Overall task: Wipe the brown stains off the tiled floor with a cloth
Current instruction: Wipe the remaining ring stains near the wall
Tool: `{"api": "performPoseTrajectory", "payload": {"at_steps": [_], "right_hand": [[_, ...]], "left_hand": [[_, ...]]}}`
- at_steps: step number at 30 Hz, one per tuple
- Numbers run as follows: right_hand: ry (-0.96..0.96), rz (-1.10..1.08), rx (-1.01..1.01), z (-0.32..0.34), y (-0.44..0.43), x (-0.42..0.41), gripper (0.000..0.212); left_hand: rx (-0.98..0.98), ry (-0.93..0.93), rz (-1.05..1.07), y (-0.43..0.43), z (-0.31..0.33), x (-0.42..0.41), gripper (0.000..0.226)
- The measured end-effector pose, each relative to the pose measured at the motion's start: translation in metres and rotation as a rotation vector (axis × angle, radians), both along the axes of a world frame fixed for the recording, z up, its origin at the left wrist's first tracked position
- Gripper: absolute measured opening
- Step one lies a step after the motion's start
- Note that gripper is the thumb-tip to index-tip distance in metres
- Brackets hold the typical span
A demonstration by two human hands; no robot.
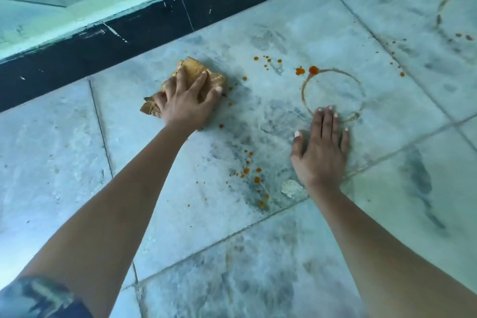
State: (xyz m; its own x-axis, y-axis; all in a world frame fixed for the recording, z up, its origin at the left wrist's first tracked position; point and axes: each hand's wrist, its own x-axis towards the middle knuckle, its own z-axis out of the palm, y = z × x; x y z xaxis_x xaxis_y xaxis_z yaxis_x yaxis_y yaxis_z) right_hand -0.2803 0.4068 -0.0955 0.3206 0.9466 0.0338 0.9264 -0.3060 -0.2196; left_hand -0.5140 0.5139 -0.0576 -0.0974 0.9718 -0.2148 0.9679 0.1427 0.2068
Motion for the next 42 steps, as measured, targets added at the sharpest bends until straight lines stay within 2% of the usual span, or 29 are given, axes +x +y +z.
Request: {"api": "performPoseTrajectory", "payload": {"at_steps": [2,6,10,13,15,17,19,21,24,28,32,34,38,42], "right_hand": [[0.003,-0.01,0.022,-0.001,-0.001,0.0,0.07],[0.003,-0.01,0.033,-0.003,0.0,0.0,0.067],[-0.011,-0.022,0.052,-0.002,0.0,-0.001,0.067],[-0.015,-0.023,0.039,0.0,0.001,-0.001,0.067],[-0.014,-0.026,0.039,-0.001,0.001,-0.001,0.067],[-0.019,-0.025,0.047,-0.002,0.001,-0.001,0.066],[-0.023,-0.022,0.048,-0.003,0.001,-0.001,0.066],[-0.029,-0.023,0.044,-0.004,0.002,-0.001,0.066],[-0.024,-0.022,0.038,-0.003,0.002,-0.001,0.066],[-0.031,-0.022,0.052,-0.002,0.001,-0.001,0.066],[-0.026,-0.026,0.047,-0.003,0.001,0.0,0.065],[-0.028,-0.023,0.036,-0.003,0.002,-0.001,0.065],[-0.035,-0.03,0.039,-0.003,0.002,-0.001,0.066],[-0.036,-0.037,0.054,-0.003,0.001,-0.001,0.065]], "left_hand": [[0.003,0.048,0.035,0.024,-0.004,-0.001,0.062],[-0.007,0.017,0.097,0.063,-0.01,0.033,0.066],[0.029,0.018,-0.136,0.04,-0.011,0.054,0.058],[0.069,0.082,-0.325,-0.001,-0.015,0.022,0.061],[0.052,0.084,-0.265,0.001,-0.014,-0.005,0.061],[0.016,0.068,-0.11,0.026,-0.013,-0.01,0.055],[-0.018,0.056,0.002,0.058,-0.013,0.008,0.053],[-0.033,0.036,0.013,0.08,-0.012,0.037,0.054],[-0.019,0.022,-0.126,0.069,-0.01,0.059,0.054],[0.039,0.094,-0.323,0.018,-0.013,0.023,0.055],[-0.016,0.056,-0.033,0.054,-0.009,0.019,0.052],[-0.035,0.035,0.02,0.085,-0.006,0.047,0.056],[-0.035,0.032,-0.167,0.09,-0.003,0.103,0.061],[0.064,0.083,-0.334,0.028,-0.013,0.08,0.054]]}}
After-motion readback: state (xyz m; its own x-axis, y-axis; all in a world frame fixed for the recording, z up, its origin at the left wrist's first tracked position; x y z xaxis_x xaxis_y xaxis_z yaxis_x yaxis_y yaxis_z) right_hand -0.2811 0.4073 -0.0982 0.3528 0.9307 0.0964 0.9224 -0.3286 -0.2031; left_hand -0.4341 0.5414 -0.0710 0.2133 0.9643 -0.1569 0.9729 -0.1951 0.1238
